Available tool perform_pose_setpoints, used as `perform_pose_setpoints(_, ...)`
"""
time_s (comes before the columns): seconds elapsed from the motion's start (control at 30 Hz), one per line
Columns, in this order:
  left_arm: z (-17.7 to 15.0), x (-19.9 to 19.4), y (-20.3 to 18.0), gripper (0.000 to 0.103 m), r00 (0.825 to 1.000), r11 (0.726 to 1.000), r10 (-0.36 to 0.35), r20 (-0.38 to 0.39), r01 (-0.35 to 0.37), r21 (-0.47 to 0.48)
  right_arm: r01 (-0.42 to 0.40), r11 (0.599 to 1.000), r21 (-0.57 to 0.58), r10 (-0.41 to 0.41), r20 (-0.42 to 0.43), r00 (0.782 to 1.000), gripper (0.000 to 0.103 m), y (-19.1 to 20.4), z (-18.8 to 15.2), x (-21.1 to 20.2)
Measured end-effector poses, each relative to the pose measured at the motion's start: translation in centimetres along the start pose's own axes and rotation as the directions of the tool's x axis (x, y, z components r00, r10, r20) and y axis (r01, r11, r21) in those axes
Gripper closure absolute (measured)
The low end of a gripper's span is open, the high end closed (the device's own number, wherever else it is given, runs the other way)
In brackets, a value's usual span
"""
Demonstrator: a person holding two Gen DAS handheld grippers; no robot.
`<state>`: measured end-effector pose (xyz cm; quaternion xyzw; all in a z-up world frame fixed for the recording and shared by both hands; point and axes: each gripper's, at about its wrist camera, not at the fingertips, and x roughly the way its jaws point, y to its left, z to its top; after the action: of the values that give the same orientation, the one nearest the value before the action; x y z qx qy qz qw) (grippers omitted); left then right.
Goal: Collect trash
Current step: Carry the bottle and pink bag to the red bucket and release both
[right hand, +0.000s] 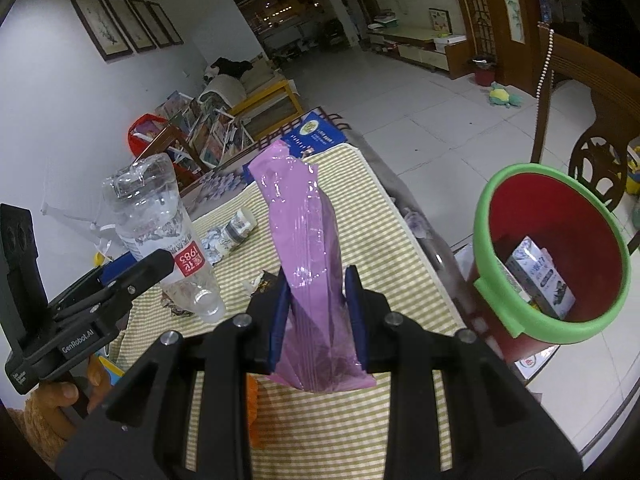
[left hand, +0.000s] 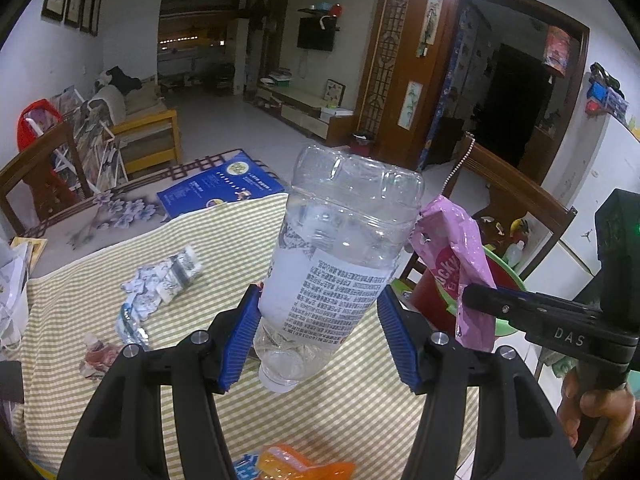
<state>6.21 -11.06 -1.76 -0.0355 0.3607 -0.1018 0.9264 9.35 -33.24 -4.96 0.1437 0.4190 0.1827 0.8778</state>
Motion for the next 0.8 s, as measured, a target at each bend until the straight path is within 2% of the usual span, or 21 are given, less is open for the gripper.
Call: perform_pose_setpoints(0.8,1.3,4.2,-7.8,0.046,0.997,0.997,-0.054,-0.060,0.057,0.057,0.034,0.995,0.091,-0.037,0.025,0.999,0.076,-8.3,1.2,-3.0)
